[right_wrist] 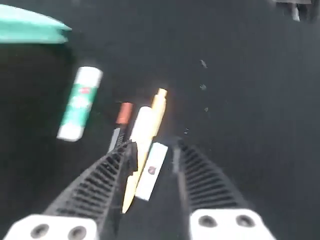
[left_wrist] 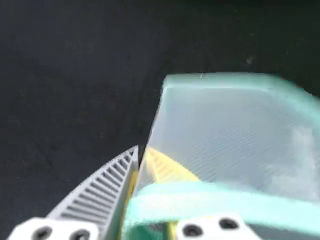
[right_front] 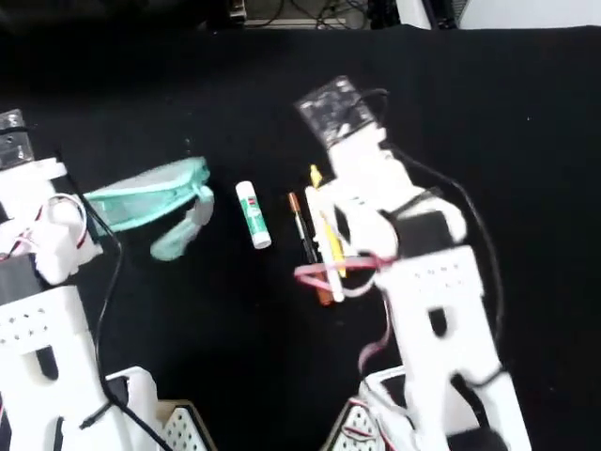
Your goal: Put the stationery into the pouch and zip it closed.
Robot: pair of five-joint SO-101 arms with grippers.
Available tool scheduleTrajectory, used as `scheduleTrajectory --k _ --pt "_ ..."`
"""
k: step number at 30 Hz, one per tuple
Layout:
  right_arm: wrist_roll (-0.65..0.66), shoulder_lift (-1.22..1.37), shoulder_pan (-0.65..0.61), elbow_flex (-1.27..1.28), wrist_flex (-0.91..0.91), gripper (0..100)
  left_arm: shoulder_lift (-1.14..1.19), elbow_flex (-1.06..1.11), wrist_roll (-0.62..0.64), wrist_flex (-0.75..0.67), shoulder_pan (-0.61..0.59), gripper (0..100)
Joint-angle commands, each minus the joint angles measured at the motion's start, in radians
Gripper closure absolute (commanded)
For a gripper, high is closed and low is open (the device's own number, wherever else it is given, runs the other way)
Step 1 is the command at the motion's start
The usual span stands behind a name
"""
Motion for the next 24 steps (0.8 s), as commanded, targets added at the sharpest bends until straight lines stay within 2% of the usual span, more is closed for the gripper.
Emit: scheduleTrajectory --k 1,6,11,19,24 --pt "-0.075 0.113 0.038 0.047 -0.221 81.5 0.011 0.050 0.006 -0.011 -0.013 97" --pt "-0.089 0.386 -0.081 -0.050 -0.258 83.0 0.011 0.056 0.006 -0.006 0.013 97" --pt "-0.089 0.639 -0.112 -0.231 -0.207 82.9 0.011 0.012 0.000 -0.028 0.016 97" --pt "-0.092 0.860 -0.187 -0.473 -0.161 82.8 0.018 -0.005 0.005 -0.028 0.018 97" --pt "-0.157 0.966 -0.198 -0.625 -0.127 82.8 0.011 0.068 0.008 -0.054 0.018 97"
